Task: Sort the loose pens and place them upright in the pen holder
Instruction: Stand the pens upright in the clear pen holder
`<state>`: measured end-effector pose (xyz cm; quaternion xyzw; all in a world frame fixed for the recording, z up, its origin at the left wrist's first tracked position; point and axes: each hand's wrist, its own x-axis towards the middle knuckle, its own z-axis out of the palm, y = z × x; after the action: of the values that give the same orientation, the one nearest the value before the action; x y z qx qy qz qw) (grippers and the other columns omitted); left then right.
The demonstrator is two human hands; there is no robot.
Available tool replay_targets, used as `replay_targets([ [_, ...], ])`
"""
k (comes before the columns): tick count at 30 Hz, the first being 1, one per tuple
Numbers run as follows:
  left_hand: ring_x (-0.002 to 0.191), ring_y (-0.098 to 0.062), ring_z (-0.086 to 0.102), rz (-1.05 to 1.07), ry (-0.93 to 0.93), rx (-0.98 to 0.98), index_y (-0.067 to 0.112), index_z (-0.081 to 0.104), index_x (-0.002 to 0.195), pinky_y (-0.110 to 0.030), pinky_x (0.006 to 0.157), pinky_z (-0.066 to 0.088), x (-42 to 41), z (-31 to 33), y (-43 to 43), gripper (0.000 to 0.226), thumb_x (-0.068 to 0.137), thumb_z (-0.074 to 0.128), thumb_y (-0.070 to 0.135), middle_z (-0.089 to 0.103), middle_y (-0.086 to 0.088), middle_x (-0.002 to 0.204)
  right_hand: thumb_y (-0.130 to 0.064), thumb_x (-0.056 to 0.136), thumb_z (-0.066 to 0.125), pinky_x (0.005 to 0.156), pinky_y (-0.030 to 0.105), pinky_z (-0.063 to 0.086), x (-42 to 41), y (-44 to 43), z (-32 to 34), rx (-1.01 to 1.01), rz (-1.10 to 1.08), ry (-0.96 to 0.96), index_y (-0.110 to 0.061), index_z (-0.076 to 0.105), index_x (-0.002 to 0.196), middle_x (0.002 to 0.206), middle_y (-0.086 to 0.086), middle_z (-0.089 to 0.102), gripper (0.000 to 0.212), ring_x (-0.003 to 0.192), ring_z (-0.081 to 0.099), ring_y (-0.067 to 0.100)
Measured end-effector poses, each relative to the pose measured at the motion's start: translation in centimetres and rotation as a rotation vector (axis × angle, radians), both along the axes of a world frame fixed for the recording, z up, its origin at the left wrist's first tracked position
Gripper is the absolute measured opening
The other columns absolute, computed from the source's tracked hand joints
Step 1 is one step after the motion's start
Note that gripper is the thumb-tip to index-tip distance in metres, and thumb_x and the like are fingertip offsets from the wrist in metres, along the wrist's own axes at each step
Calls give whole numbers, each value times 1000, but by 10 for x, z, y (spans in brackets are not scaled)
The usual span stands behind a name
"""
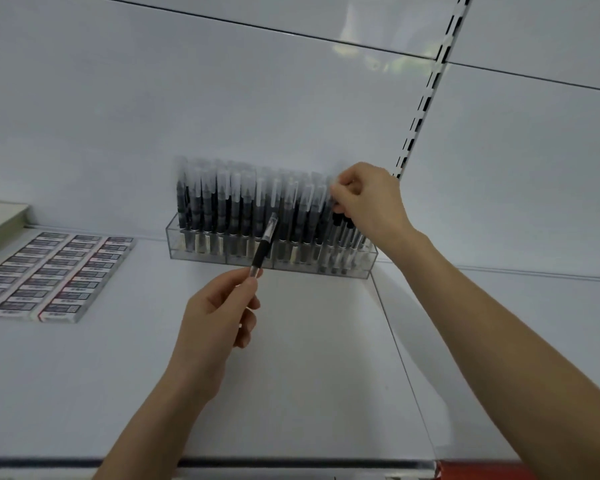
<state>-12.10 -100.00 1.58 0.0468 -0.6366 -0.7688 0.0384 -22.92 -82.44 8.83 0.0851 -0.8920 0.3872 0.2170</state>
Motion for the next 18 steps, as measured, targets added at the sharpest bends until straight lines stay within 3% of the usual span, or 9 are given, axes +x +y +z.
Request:
replay_targets([
  [6, 48, -7, 52, 2, 13, 15, 22, 66, 94, -17, 41, 42, 1, 0, 0, 16, 87, 56, 11, 62, 3, 62, -22, 88, 59, 80, 38, 54, 8, -5, -10, -17, -29, -40, -10, 60, 85, 83, 9, 68, 13, 80, 66, 23],
  [9, 46, -6, 52, -15, 30, 25, 25, 65, 92, -17, 41, 43, 1, 4, 6, 19, 85, 59, 9, 62, 1, 63, -23, 87, 62, 70, 29, 56, 34, 0, -14, -312, -13, -19, -11, 63, 85, 76, 6, 69, 12, 73, 69, 19],
  [11, 46, -6, 52, -56, 50, -8, 26, 65, 92, -17, 42, 43, 0, 4, 15, 21, 85, 60, 8, 61, -5, 68, -21, 87, 61, 63, 23, 56, 52, 2, -19, -505, 80, -112, -12, 66, 83, 73, 3, 71, 11, 68, 69, 15],
  [16, 47, -5, 55, -199, 116, -194, 33, 61, 92, -19, 46, 47, -3, 5, 42, 28, 84, 61, 6, 59, -3, 68, -13, 86, 62, 62, 21, 57, 73, 9, -31, -691, 172, -290, -15, 66, 78, 65, -4, 71, 9, 63, 69, 9],
  [18, 61, -4, 61, -223, 171, -334, 35, 59, 97, -21, 59, 50, -6, 3, 45, 27, 85, 61, 11, 62, 2, 75, -11, 86, 61, 59, 20, 56, 74, 18, -31, -728, 145, -286, -13, 64, 78, 65, -2, 70, 9, 59, 68, 11],
])
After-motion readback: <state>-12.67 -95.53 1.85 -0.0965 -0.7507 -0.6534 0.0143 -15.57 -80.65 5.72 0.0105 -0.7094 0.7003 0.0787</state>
